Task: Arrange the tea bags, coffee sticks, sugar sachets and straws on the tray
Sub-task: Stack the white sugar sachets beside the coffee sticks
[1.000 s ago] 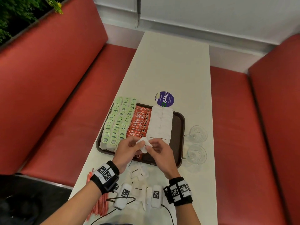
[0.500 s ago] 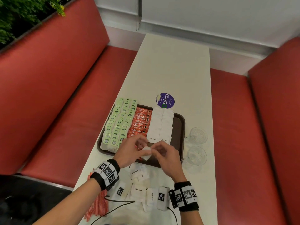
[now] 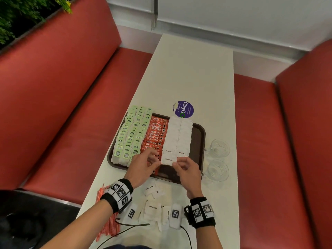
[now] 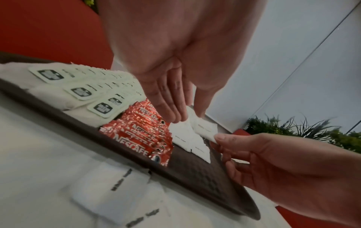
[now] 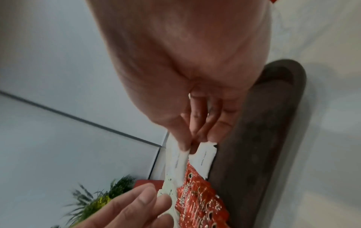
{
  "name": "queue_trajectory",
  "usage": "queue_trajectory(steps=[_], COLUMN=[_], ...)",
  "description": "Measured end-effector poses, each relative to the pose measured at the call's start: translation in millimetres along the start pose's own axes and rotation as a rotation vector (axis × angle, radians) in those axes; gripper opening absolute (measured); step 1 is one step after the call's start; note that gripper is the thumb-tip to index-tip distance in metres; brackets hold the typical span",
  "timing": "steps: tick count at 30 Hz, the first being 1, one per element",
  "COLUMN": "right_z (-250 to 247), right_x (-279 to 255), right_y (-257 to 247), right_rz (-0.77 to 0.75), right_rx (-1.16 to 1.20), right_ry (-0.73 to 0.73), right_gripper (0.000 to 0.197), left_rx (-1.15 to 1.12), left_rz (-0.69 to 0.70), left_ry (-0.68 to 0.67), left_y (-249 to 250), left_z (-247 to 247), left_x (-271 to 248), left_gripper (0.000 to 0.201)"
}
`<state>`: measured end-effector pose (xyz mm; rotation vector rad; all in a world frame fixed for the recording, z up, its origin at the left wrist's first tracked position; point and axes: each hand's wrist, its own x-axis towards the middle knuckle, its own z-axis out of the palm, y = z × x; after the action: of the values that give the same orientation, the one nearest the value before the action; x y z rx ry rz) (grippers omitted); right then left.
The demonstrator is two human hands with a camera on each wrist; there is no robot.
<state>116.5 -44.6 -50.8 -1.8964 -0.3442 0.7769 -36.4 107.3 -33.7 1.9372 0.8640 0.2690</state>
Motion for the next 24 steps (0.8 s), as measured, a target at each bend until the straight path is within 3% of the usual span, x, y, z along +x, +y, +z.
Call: queue_trajectory(steps=[5, 15, 18, 21, 24], right_z=[9.9, 35.0, 34.7, 29.7, 29.1], right_x=[17.0, 33.5, 27.5, 17.3, -4.7], right_y=[11.1, 5.9, 1.4, -2.2, -7.2], right_rz=[0.060, 0.079, 0.004, -0.129, -0.259], right_rx=[-0.076, -0.290, -0.494, -0.534, -0.526], right_ry=[0.153, 0.210, 0.241, 0.246, 0.049], right_gripper=[0.014, 0.016, 0.023, 0.020, 0.011], left_rx=[0.171, 0.259, 0.281, 0.364, 0.409], left_rz=[-0.005, -0.111, -0.150, -0.143, -0.060], left_ry=[0.064, 0.106, 0.085, 0.062, 0.022], left_y=[-22.8, -55.5, -56.7, -57.7, -61.0], left_z=[-7.2, -17.3, -17.1, -13.4, -0.4], left_x=[-16.5, -45.2, -46.8, -49.9, -56.4], left_gripper=[0.013, 0.019, 0.013, 0.005, 0.013])
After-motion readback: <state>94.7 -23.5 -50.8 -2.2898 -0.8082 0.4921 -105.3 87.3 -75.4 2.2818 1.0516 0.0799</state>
